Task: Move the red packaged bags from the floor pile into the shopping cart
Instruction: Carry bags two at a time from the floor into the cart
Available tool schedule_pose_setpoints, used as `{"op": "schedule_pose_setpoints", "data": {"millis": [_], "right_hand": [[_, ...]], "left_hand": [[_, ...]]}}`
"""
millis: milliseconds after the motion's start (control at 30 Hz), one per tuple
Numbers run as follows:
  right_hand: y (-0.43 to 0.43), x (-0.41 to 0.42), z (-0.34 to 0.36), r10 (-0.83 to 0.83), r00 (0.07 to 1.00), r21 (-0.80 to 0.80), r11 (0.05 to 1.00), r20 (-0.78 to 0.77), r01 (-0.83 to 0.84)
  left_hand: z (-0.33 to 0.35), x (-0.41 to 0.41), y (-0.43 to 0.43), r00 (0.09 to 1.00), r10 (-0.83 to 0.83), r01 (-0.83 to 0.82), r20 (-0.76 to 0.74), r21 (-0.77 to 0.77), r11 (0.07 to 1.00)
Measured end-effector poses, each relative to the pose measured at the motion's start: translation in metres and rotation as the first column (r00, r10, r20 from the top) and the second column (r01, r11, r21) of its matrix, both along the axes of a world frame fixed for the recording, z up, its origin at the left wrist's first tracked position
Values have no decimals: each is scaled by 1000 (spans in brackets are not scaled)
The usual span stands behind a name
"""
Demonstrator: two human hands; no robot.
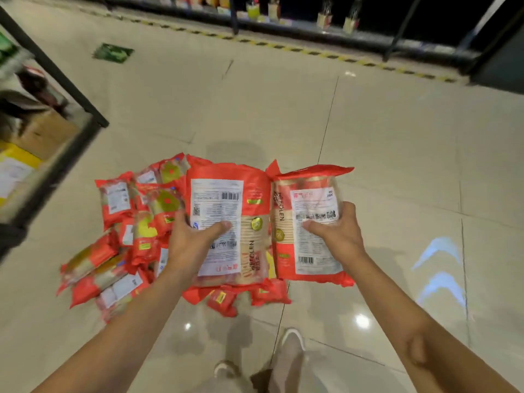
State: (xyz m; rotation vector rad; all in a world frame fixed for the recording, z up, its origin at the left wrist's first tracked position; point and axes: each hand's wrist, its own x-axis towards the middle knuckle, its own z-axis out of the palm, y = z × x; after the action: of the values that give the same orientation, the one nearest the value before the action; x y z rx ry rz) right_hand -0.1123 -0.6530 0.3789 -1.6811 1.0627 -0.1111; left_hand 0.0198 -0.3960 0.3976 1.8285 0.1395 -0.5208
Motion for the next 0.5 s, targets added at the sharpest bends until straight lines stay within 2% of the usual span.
{"op": "schedule_pose_setpoints", "data": {"millis": [233, 367, 500], "right_hand": [[46, 4, 248, 38, 972, -44, 999, 230, -29], [58, 5, 329, 65, 949, -50, 997, 308, -52], [60, 12, 370, 116, 921, -66, 993, 372, -99]], "left_hand": [[249, -4, 40, 978, 8, 1, 208, -47, 999], [328, -13, 56, 958, 56, -34, 282, -82, 996], [369, -27, 57, 917, 147, -105, 370, -133, 986]]}}
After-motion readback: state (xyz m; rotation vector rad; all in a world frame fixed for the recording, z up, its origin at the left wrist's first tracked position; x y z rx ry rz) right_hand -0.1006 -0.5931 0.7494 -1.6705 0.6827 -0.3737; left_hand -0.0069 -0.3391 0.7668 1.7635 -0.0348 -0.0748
